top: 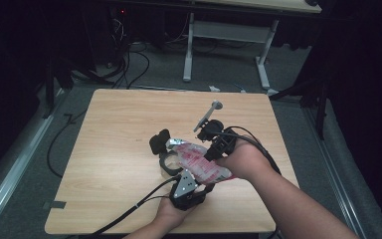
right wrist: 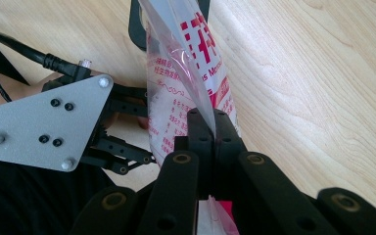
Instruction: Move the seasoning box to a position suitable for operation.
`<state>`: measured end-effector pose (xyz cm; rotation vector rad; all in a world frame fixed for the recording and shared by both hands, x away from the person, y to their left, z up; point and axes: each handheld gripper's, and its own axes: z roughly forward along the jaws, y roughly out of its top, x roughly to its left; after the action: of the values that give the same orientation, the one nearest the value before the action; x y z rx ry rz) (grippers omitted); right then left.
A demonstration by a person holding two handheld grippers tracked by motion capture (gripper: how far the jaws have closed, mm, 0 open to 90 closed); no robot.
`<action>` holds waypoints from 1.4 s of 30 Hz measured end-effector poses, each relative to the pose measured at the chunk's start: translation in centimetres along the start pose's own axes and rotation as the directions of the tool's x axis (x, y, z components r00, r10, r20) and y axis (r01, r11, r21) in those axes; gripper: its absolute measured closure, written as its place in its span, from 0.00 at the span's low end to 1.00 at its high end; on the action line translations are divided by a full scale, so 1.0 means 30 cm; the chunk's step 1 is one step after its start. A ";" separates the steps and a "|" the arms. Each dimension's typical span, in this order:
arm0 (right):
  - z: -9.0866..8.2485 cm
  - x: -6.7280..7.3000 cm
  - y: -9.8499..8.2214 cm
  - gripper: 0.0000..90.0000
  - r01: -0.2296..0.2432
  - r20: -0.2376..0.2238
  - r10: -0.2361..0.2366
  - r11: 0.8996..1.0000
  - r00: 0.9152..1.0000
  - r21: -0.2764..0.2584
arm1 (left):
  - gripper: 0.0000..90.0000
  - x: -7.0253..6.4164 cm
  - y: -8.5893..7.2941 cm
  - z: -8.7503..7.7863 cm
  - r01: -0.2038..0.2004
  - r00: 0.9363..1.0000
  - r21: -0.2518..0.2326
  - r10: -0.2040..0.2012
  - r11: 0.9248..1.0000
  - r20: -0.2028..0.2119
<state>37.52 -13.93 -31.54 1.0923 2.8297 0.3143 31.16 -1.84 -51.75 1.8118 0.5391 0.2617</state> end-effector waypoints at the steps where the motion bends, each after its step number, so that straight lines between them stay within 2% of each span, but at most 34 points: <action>1: 0.000 0.000 0.002 1.00 -0.002 0.000 0.002 1.000 1.000 0.001 | 0.76 -0.001 0.001 0.001 0.001 1.000 -0.001 -0.001 1.000 0.000; 5: 0.000 -0.003 0.006 1.00 -0.002 0.003 0.002 1.000 1.000 -0.001 | 0.76 0.001 0.005 0.004 -0.011 1.000 -0.007 0.010 1.000 -0.003; 23: 0.008 -0.022 0.032 1.00 0.014 -0.021 -0.014 1.000 1.000 0.005 | 0.78 0.002 0.013 0.014 0.015 1.000 -0.003 -0.015 1.000 -0.004; 33: -0.001 -0.020 0.055 1.00 0.032 -0.020 -0.032 0.999 0.999 -0.004 | 0.78 0.003 0.028 0.011 0.011 1.000 -0.012 -0.011 1.000 -0.017; 36: -0.002 -0.017 0.058 1.00 0.022 -0.020 -0.022 1.000 1.000 0.000 | 0.78 0.002 0.030 0.011 0.009 1.000 -0.013 -0.009 1.000 -0.023; 39: -0.003 -0.020 0.062 1.00 0.036 -0.021 -0.036 0.999 0.999 -0.003 | 0.78 0.000 0.031 0.007 0.012 0.999 -0.003 -0.013 1.000 -0.040; 40: -0.003 -0.019 0.063 1.00 0.036 -0.023 -0.036 0.999 0.999 -0.004 | 0.78 0.003 0.032 0.009 -0.005 0.999 -0.012 0.005 1.000 -0.043; 42: -0.004 -0.019 0.066 1.00 0.034 -0.026 -0.035 0.999 0.999 -0.006 | 0.78 0.004 0.033 0.008 -0.012 0.999 -0.012 0.012 1.000 -0.051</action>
<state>39.22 -12.92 -30.97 1.0446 2.8647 0.3361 31.58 -2.21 -50.88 1.8004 0.5614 0.3197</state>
